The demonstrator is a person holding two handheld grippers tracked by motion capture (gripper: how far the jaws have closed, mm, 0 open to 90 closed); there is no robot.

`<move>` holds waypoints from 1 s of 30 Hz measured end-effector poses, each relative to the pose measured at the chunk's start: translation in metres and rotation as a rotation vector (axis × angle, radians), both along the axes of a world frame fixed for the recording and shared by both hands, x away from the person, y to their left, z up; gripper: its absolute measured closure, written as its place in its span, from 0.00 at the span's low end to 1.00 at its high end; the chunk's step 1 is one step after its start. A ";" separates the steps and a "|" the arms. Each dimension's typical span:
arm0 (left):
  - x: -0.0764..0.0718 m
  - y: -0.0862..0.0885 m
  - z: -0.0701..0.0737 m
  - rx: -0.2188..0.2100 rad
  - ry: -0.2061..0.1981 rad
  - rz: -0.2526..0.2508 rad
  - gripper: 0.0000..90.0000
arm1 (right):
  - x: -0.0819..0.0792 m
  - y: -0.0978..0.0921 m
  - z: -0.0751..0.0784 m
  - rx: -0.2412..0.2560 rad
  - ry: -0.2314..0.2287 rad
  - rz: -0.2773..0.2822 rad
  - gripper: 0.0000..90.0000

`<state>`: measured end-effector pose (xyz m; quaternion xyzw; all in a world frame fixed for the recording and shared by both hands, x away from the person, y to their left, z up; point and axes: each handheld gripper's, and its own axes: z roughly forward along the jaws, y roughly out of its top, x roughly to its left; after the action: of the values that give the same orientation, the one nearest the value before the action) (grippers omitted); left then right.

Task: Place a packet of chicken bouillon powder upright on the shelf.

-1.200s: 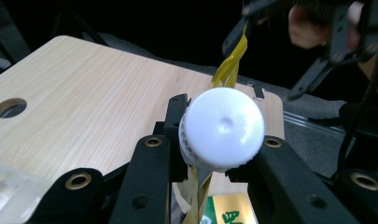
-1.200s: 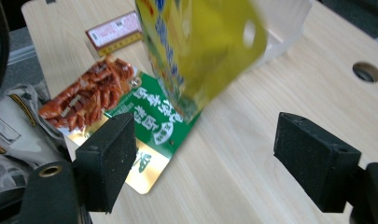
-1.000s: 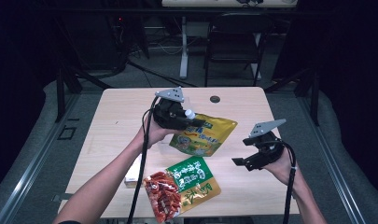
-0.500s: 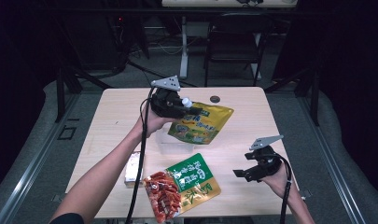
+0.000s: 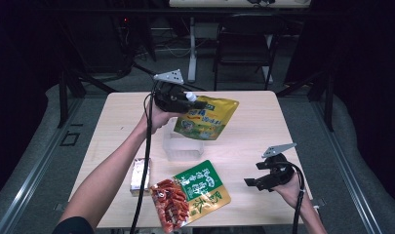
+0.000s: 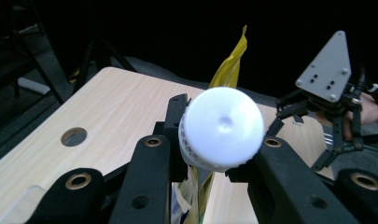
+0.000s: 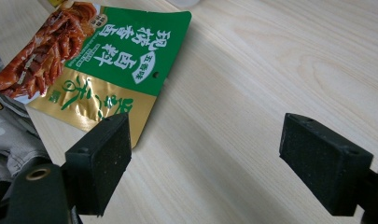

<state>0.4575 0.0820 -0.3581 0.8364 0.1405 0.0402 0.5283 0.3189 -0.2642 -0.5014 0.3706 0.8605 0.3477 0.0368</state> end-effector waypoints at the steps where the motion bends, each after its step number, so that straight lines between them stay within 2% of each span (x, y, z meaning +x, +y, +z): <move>1: 0.004 0.000 0.000 0.003 -0.008 0.005 0.83 | 0.000 -0.001 -0.001 0.001 0.001 -0.003 0.18; 18: 0.034 0.009 0.003 -0.017 -0.024 0.053 0.83 | 0.000 -0.008 -0.005 0.005 0.012 -0.018 0.18; 24: 0.043 0.012 -0.002 -0.017 -0.022 0.070 0.83 | 0.000 -0.008 -0.006 0.003 0.025 -0.012 0.18; 26: 0.045 0.014 -0.004 -0.018 -0.018 0.076 0.83 | 0.000 -0.009 -0.005 -0.012 0.019 -0.008 0.18; 27: 0.048 0.015 -0.005 -0.014 -0.016 0.078 0.83 | 0.000 -0.008 -0.006 0.010 0.026 -0.005 0.18; 30: 0.052 0.017 -0.006 -0.014 -0.014 0.087 0.83 | -0.001 -0.008 -0.006 0.011 0.026 -0.011 0.18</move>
<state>0.5092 0.0990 -0.3639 0.8255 0.1733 0.0680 0.5328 0.3181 -0.2722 -0.5072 0.3801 0.8568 0.3474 0.0257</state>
